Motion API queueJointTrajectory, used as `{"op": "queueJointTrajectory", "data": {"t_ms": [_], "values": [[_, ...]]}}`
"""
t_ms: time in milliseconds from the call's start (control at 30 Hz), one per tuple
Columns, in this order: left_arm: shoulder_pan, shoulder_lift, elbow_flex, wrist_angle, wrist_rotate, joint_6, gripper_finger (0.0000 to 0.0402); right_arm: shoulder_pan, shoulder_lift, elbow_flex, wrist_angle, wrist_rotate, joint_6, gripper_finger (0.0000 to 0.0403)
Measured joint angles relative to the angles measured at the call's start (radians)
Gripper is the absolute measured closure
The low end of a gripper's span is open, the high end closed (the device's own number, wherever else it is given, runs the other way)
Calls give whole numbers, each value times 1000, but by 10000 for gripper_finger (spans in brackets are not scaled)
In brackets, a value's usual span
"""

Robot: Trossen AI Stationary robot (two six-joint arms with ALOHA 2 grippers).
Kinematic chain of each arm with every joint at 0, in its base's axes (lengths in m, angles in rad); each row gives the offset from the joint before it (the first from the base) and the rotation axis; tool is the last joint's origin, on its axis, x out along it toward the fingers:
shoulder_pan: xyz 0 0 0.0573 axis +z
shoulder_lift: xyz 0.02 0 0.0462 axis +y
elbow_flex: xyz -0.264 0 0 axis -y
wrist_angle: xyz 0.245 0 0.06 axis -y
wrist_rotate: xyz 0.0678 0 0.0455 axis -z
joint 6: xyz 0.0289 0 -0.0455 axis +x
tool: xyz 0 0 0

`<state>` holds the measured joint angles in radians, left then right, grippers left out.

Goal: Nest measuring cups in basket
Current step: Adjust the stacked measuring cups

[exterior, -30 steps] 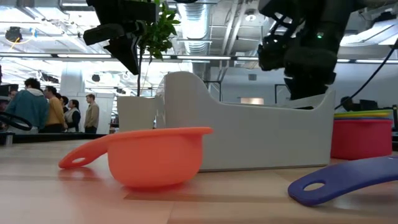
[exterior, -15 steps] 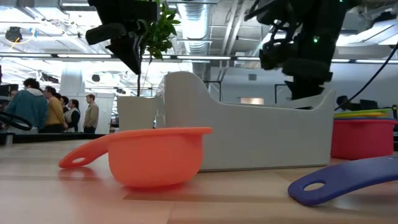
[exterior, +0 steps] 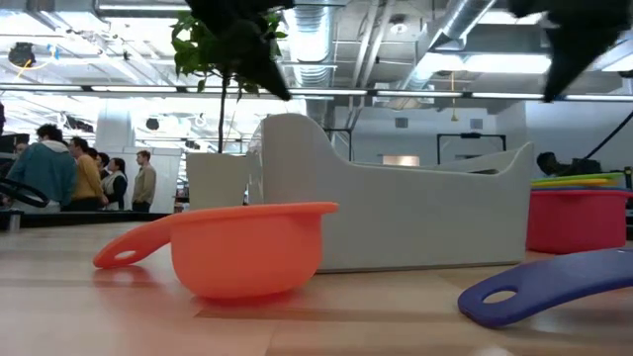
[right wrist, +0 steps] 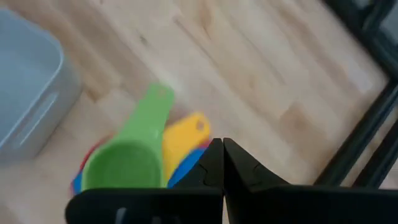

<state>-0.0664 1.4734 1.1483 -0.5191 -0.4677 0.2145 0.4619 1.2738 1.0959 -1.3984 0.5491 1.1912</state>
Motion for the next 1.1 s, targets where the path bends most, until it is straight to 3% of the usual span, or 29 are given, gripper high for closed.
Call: {"op": "queueJointTrajectory", "data": {"t_ms": [200,367,567,633,867,1100], "values": [[130,50,-52,379,256,133,401,169,-68,-98,-107,-56,363,376],[190,217,60,354,284,193,401,250,-77,-161,-66,-113,490,378],[189,404,231,295,288,256,401,263,-51,-245,90,-196,482,389],[191,427,264,197,277,262,401,263,-45,-282,147,-233,480,386],[192,426,281,102,244,238,401,228,-43,-400,315,-236,470,378],[192,426,281,64,215,235,401,162,-43,-462,524,-250,324,387]]}}
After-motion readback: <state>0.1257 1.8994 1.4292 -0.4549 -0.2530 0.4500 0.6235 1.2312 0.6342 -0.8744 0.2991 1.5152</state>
